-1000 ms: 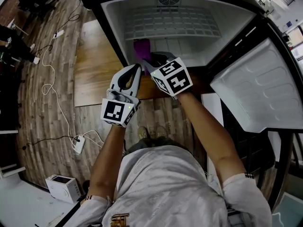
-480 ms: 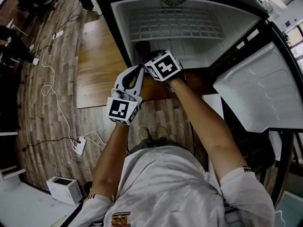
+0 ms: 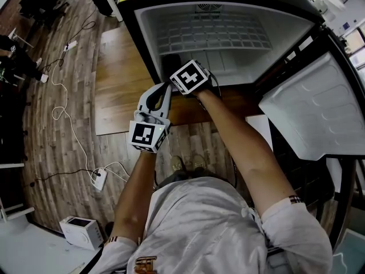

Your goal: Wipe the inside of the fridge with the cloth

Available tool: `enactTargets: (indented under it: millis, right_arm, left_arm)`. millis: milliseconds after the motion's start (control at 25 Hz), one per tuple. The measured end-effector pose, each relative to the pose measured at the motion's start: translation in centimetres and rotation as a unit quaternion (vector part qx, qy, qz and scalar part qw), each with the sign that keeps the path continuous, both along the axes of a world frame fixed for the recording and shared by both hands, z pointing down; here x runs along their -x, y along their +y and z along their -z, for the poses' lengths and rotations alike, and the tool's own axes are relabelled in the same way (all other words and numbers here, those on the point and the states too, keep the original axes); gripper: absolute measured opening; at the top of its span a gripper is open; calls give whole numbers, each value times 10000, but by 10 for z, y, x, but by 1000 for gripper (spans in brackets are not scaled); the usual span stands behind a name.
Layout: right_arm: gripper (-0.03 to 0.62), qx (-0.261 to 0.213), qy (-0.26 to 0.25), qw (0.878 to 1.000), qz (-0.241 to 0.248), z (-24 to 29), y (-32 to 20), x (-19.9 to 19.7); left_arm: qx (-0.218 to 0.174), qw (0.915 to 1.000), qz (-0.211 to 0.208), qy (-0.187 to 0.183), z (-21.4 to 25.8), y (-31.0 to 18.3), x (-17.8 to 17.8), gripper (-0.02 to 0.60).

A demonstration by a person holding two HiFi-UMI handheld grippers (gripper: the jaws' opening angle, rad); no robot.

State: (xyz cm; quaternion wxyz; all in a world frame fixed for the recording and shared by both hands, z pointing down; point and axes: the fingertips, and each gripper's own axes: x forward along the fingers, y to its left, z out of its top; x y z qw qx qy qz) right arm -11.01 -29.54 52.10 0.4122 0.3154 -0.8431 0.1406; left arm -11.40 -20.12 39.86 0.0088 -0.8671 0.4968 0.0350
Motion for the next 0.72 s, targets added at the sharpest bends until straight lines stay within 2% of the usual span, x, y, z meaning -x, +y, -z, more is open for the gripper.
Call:
enactTargets:
  millis: [360, 720]
  right_arm:
    - [110, 166, 301, 9994, 8, -15, -5, 1]
    - [110, -33, 554, 9984, 147, -17, -19, -23]
  left_arm:
    - [10, 10000, -32, -20, 0, 0, 3, 0]
    - [-58, 9999, -110, 21, 5, 0, -4, 0]
